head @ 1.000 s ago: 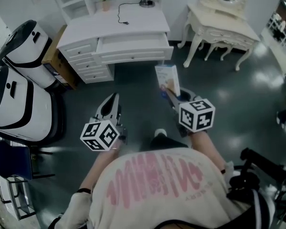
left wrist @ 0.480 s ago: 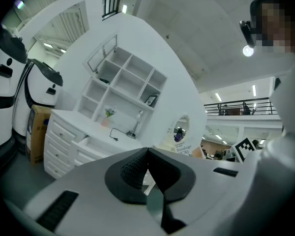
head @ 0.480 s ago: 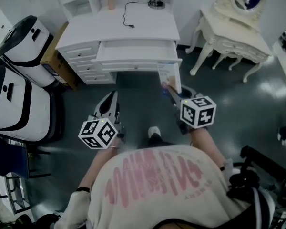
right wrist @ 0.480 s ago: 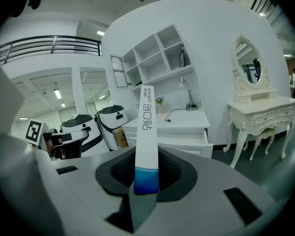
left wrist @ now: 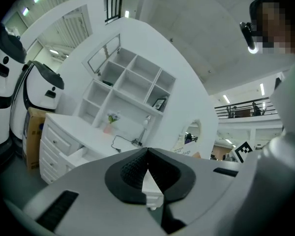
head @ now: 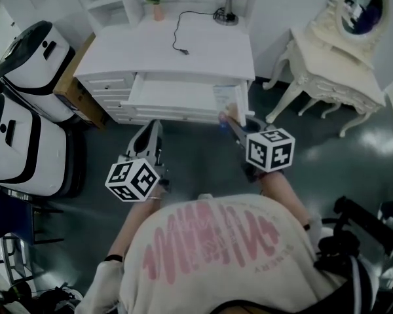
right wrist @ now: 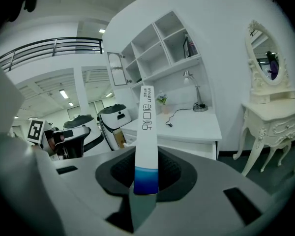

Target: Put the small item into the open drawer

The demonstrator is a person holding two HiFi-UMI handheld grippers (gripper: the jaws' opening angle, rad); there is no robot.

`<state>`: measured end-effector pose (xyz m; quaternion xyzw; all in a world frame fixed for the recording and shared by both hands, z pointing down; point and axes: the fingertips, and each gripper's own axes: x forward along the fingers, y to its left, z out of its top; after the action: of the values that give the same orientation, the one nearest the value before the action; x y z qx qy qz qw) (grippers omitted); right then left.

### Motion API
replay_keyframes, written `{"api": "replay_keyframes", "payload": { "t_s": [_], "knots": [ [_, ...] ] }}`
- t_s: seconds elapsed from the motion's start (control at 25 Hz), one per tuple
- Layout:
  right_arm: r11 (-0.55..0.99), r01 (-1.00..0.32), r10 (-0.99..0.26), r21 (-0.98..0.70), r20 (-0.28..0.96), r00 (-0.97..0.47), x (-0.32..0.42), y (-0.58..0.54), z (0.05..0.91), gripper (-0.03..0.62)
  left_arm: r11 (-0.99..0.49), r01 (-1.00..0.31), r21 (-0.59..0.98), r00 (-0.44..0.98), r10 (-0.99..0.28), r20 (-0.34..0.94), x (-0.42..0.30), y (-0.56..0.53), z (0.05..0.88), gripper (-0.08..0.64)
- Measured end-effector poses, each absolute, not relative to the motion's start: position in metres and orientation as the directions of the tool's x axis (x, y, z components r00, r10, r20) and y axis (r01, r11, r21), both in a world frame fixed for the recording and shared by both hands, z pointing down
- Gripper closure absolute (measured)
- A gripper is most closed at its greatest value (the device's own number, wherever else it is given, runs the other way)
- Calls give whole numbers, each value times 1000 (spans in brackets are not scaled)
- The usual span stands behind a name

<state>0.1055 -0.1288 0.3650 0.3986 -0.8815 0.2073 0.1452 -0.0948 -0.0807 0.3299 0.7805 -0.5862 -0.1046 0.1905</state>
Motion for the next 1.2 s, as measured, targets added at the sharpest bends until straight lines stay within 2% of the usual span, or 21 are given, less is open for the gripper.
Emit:
{"api": "replay_keyframes", "payload": {
  "t_s": [0.2,0.52,0.72,1.2],
  "knots": [
    [632,-735,-612,-245,424,-667,106,-172,368,502,-222,-882,417,260,-965,38,-94,-114,332,531],
    [621,-731,-571,-283,476,-669,106,-200,400,502,-172,-877,448,250,-961,121,-98,-136,373,531],
    [615,-728,-538,-304,513,-669,88,-218,427,502,-155,-870,469,260,-951,169,-112,-156,398,531],
    [700,-663,-415,-267,603,-681,34,-290,465,502,-161,-875,457,263,-950,168,-160,-253,405,531]
  ]
}}
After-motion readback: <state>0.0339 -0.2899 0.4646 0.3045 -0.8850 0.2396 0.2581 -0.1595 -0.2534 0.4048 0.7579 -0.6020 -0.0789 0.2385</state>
